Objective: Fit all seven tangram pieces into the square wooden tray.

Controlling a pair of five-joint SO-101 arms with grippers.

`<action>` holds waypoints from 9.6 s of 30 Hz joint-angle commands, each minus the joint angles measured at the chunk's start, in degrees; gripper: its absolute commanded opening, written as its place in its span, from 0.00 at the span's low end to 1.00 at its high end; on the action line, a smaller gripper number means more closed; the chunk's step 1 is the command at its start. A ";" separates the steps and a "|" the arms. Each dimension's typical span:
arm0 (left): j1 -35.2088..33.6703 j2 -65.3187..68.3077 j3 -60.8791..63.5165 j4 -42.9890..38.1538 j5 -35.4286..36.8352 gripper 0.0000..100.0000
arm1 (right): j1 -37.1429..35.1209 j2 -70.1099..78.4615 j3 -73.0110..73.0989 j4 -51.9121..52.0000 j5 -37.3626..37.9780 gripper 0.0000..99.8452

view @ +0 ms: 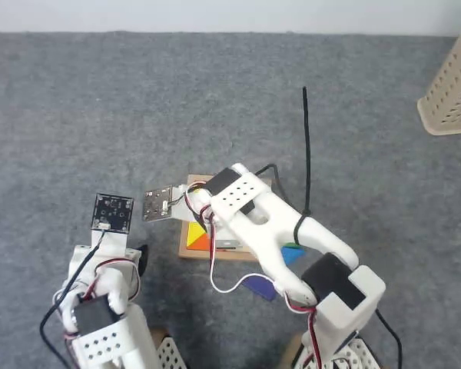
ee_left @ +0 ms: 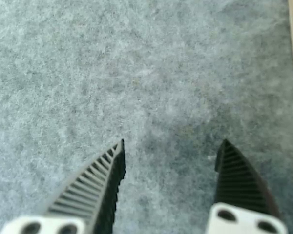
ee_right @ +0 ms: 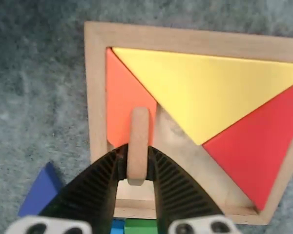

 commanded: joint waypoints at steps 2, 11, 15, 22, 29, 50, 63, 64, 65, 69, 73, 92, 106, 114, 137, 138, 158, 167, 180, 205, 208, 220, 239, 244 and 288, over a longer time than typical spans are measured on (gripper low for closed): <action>-0.09 -0.88 -0.48 0.26 -0.62 0.28 | -0.31 -0.48 -3.69 -1.19 0.53 0.01; -0.09 -0.88 -0.48 0.26 -0.62 0.28 | -0.22 -0.48 -5.54 -0.04 -3.16 0.13; -0.09 -0.88 -0.48 0.26 -0.62 0.28 | -0.22 -0.48 -5.36 -0.13 -3.08 0.15; 0.00 -0.88 -0.48 0.26 -0.62 0.28 | 2.33 -1.01 -6.51 -0.40 -3.34 0.15; 0.00 -0.88 -0.48 0.26 -0.62 0.28 | 2.95 -0.92 -7.21 -0.40 -3.43 0.13; 0.00 -0.88 -0.48 0.26 -0.62 0.28 | 20.44 -26.77 12.92 -2.95 -21.80 0.01; -0.09 -0.88 -0.48 0.26 -0.62 0.28 | 26.68 -12.00 15.03 -4.18 -44.48 0.07; -0.09 -0.88 -0.48 0.26 -0.62 0.28 | 26.42 -10.77 14.15 -3.91 -45.89 0.10; -0.18 -0.88 -0.48 0.26 -0.62 0.28 | 26.15 -9.80 13.27 -3.56 -47.03 0.13; -0.18 -0.88 -0.48 0.26 -0.62 0.28 | 25.98 -8.31 12.57 -4.18 -48.79 0.18; -0.09 -0.88 -0.48 0.26 -0.62 0.28 | 25.54 -6.64 12.75 -5.14 -49.67 0.18; -0.09 -0.88 -0.48 0.26 -0.62 0.28 | 37.76 -6.73 5.45 -1.98 -50.20 0.18; 0.00 -0.88 -0.48 0.26 -0.62 0.28 | 31.43 -7.34 9.76 -2.68 -67.25 0.27; 0.00 -0.88 -0.48 0.26 -0.62 0.28 | 35.21 1.54 6.33 -2.59 -67.69 0.20; -0.18 -0.88 -0.48 0.26 -0.62 0.28 | 34.07 -5.41 -1.85 2.07 -49.32 0.01; -0.18 -0.88 -0.48 0.26 -0.62 0.28 | 32.66 -7.34 -2.55 2.68 -47.82 0.01; -0.18 -0.88 -0.48 0.26 -0.62 0.28 | 10.77 2.59 -9.23 0.48 -26.64 0.01; -0.18 -0.88 -0.48 0.26 -0.62 0.28 | 8.84 2.51 -9.14 4.00 -26.90 0.01; -0.18 -0.88 -0.48 0.26 -0.62 0.28 | 8.22 2.95 -9.23 5.85 -36.48 0.01; -0.09 -0.88 -0.48 0.26 -0.62 0.28 | 19.03 2.51 -19.69 13.85 -36.40 0.13; -0.09 -0.88 -0.48 0.26 -0.62 0.28 | 19.74 2.95 -19.96 14.02 -36.40 0.12; -0.18 -0.88 -0.48 0.26 -0.62 0.28 | 12.00 7.16 -11.60 5.85 -36.31 0.01; -0.18 -0.88 -0.48 0.26 -0.62 0.28 | 16.13 1.98 -5.01 9.10 -45.36 0.01; -0.18 -0.88 -0.48 0.26 -0.62 0.28 | 15.87 -5.49 4.40 2.86 -45.45 0.01; -0.18 -0.88 -0.48 0.26 -0.62 0.28 | 16.92 -3.21 8.09 -2.24 -50.90 0.17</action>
